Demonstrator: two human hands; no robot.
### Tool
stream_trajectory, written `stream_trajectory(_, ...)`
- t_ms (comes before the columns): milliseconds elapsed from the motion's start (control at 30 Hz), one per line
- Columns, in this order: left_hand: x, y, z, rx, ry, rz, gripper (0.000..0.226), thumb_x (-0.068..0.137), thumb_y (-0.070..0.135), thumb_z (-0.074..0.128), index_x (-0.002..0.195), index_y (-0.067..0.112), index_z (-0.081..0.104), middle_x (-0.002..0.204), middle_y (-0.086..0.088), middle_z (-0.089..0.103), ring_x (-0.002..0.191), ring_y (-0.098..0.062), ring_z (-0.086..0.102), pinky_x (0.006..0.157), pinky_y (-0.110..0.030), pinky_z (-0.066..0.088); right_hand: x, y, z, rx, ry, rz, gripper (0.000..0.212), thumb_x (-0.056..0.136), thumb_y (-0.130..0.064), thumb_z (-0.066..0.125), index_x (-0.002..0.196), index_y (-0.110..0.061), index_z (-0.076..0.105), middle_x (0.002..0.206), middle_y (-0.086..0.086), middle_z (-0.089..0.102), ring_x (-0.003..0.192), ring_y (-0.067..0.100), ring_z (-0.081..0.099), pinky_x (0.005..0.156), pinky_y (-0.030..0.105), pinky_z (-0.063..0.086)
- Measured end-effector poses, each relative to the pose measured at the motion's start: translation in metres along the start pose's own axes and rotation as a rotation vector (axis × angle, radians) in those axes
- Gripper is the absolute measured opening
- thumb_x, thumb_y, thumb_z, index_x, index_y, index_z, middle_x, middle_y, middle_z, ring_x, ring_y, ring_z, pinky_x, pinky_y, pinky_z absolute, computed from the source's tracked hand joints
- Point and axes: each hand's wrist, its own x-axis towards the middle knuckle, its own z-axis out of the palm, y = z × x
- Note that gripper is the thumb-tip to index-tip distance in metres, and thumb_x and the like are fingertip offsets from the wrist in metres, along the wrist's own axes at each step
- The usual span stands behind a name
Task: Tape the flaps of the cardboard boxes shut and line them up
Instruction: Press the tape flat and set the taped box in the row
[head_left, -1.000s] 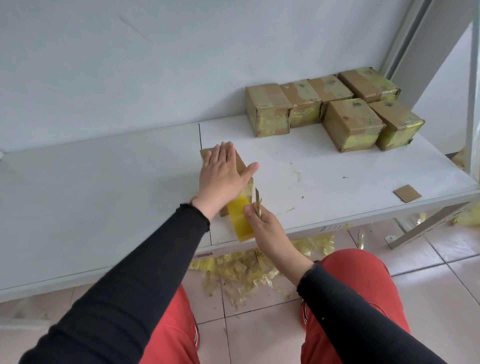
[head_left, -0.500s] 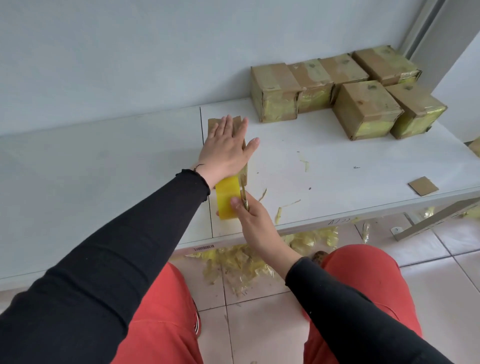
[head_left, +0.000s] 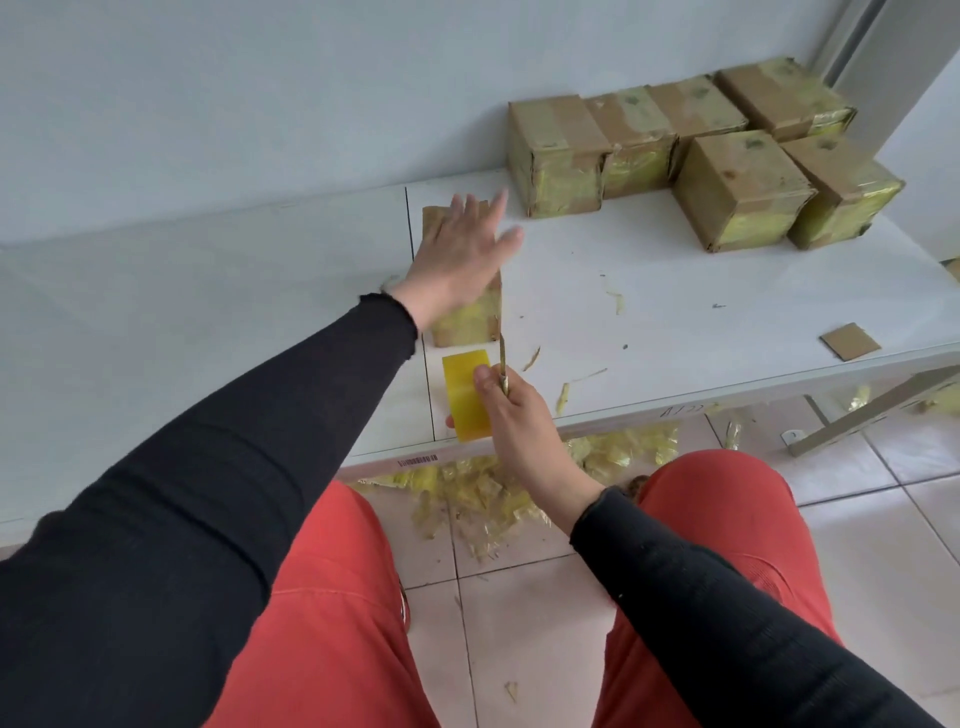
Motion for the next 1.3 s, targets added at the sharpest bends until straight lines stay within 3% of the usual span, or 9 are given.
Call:
stream_trajectory(100, -0.032, -0.009, -0.009, -0.461, 0.491, -0.021, 0.056, 0.106, 0.033, 0.046, 0.157, 0.011, 0.037, 0.16, -0.004, 0.036, 0.152, -0.024, 0.026, 0.125, -0.034, 0.02, -0.002, 0.002, -0.006, -0.001, 0.0, -0.015, 0.047, 0.108, -0.049, 0.041, 0.098, -0.004, 0.053, 0.093, 0.026, 0.067, 0.086, 0.038, 0.064, 0.081, 0.049, 0.051)
stream_trajectory(167, -0.069, -0.013, 0.004, -0.505, 0.681, -0.163, 0.041, 0.101, 0.027, 0.056, 0.137, 0.01, 0.051, 0.131, -0.001, 0.05, 0.12, -0.018, 0.051, 0.107, -0.034, 0.042, -0.001, 0.004, -0.012, -0.014, 0.007, -0.031, 0.045, 0.107, -0.051, 0.041, 0.098, -0.009, 0.056, 0.081, 0.014, 0.052, 0.075, 0.013, 0.05, 0.07, 0.034, 0.042)
stream_trajectory(300, -0.128, -0.003, 0.049, -0.76, 0.395, -0.465, 0.042, 0.095, 0.052, 0.063, 0.123, 0.022, 0.051, 0.104, 0.006, 0.055, 0.086, -0.006, 0.054, 0.071, -0.025, 0.041, 0.003, 0.005, -0.018, -0.046, -0.033, -0.042, 0.042, 0.107, -0.05, 0.039, 0.088, -0.015, 0.05, 0.074, -0.001, 0.044, 0.067, 0.011, 0.044, 0.069, 0.036, 0.039)
stream_trajectory(367, -0.14, 0.0, 0.058, -0.892, 0.231, -0.544, 0.045, 0.093, 0.06, 0.063, 0.121, 0.025, 0.058, 0.109, 0.013, 0.06, 0.091, 0.001, 0.056, 0.069, -0.023, 0.04, 0.007, 0.002, -0.023, -0.113, -0.04, -0.05, 0.042, 0.109, -0.046, 0.038, 0.096, -0.009, 0.054, 0.084, 0.01, 0.062, 0.079, 0.026, 0.062, 0.079, 0.047, 0.052)
stream_trajectory(433, -0.143, 0.0, 0.059, -1.011, 0.155, -0.578, 0.039, 0.093, 0.058, 0.065, 0.117, 0.028, 0.064, 0.121, 0.011, 0.064, 0.107, -0.004, 0.059, 0.078, -0.027, 0.045, 0.017, -0.001, -0.035, -0.291, 0.011, -0.141, 0.033, 0.108, -0.043, 0.04, 0.101, -0.013, 0.053, 0.087, 0.004, 0.067, 0.072, 0.018, 0.065, 0.071, 0.046, 0.053)
stream_trajectory(567, -0.141, 0.006, 0.056, -1.213, 0.167, -0.608, 0.017, 0.094, 0.041, 0.071, 0.106, 0.028, 0.069, 0.127, -0.004, 0.07, 0.12, -0.028, 0.064, 0.103, -0.051, 0.051, 0.039, -0.022, -0.061, -0.664, -0.041, -0.253, 0.047, 0.095, -0.064, 0.055, 0.107, -0.021, 0.043, 0.078, -0.009, 0.053, 0.063, 0.006, 0.048, 0.059, 0.032, 0.037)
stream_trajectory(733, -0.142, 0.009, 0.058, -1.317, 0.207, -0.602, 0.018, 0.098, 0.038, 0.068, 0.102, 0.021, 0.065, 0.094, 0.0, 0.076, 0.082, -0.017, 0.072, 0.072, -0.036, 0.054, 0.065, -0.033, -0.07, -1.025, -0.12, -0.388, 0.029, 0.109, -0.047, 0.031, 0.101, -0.021, 0.042, 0.076, -0.005, 0.056, 0.073, 0.031, 0.057, 0.058, 0.037, 0.03)
stream_trajectory(967, -0.142, 0.011, 0.056, -1.294, 0.277, -0.597, 0.017, 0.094, 0.034, 0.073, 0.103, 0.021, 0.067, 0.119, -0.014, 0.072, 0.116, -0.04, 0.065, 0.097, -0.054, 0.053, 0.085, -0.033, -0.061, -1.249, -0.124, -0.537, 0.03, 0.109, -0.045, 0.025, 0.098, -0.02, 0.037, 0.063, -0.002, 0.051, 0.056, 0.028, 0.048, 0.056, 0.036, 0.031)
stream_trajectory(1300, -0.134, 0.008, 0.054, -1.234, 0.368, -0.596, 0.005, 0.092, 0.022, 0.074, 0.09, 0.019, 0.07, 0.106, 0.006, 0.073, 0.109, -0.012, 0.064, 0.095, -0.037, 0.047, 0.102, -0.03, -0.081, -1.474, -0.116, -0.435, 0.03, 0.109, -0.041, 0.028, 0.099, -0.017, 0.042, 0.069, 0.0, 0.057, 0.059, 0.028, 0.05, 0.053, 0.033, 0.028)
